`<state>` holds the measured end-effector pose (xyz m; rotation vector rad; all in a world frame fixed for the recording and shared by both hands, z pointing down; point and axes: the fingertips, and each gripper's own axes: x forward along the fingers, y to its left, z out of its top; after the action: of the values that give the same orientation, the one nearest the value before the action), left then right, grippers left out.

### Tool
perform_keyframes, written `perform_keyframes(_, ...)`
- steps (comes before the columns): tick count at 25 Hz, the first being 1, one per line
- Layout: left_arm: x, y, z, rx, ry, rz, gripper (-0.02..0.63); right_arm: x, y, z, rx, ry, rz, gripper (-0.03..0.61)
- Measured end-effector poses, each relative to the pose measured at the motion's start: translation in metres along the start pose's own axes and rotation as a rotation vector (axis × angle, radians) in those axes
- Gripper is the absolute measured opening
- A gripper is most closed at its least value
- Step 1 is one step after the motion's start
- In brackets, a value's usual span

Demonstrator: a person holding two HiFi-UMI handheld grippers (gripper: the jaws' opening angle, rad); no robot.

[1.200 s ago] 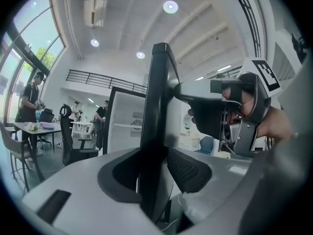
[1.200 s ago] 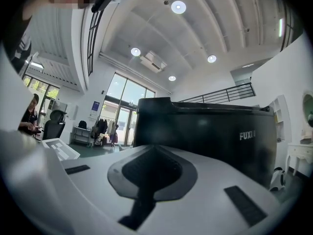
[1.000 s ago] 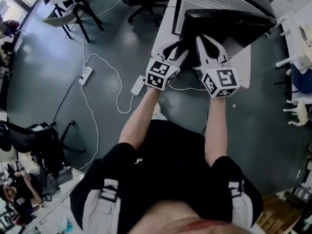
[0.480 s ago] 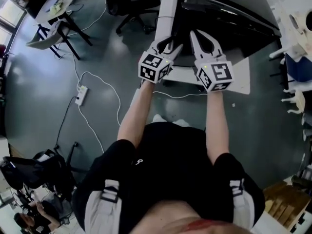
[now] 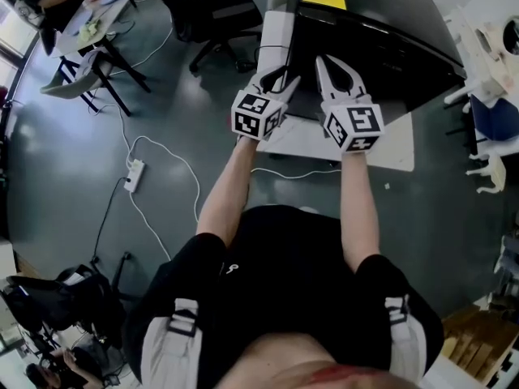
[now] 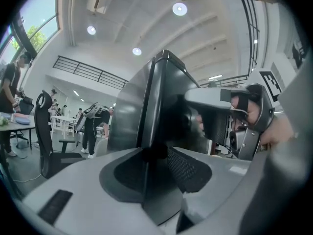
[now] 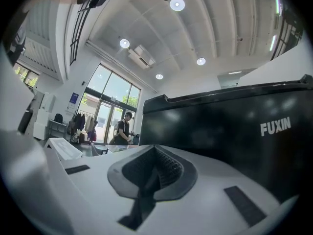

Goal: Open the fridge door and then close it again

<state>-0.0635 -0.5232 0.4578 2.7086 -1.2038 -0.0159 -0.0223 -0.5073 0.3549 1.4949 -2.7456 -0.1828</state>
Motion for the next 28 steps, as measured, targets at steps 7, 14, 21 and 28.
perform_keyframes(7, 0.0, 0.001, 0.0, -0.055, 0.005, 0.093, 0.144, -0.005, -0.009, -0.009, 0.051, -0.007, 0.001, -0.006)
perform_keyframes(14, -0.011, -0.019, 0.01, -0.122, -0.029, 0.142, 0.118, -0.048, -0.046, -0.037, 0.12, 0.035, -0.104, -0.006)
perform_keyframes(21, -0.008, -0.058, 0.011, -0.044, -0.056, 0.222, -0.002, -0.108, -0.101, -0.07, 0.213, 0.052, -0.294, -0.006)
perform_keyframes(28, 0.001, -0.08, 0.009, -0.017, -0.055, 0.221, -0.002, -0.125, -0.106, -0.085, 0.164, 0.117, -0.308, -0.006)
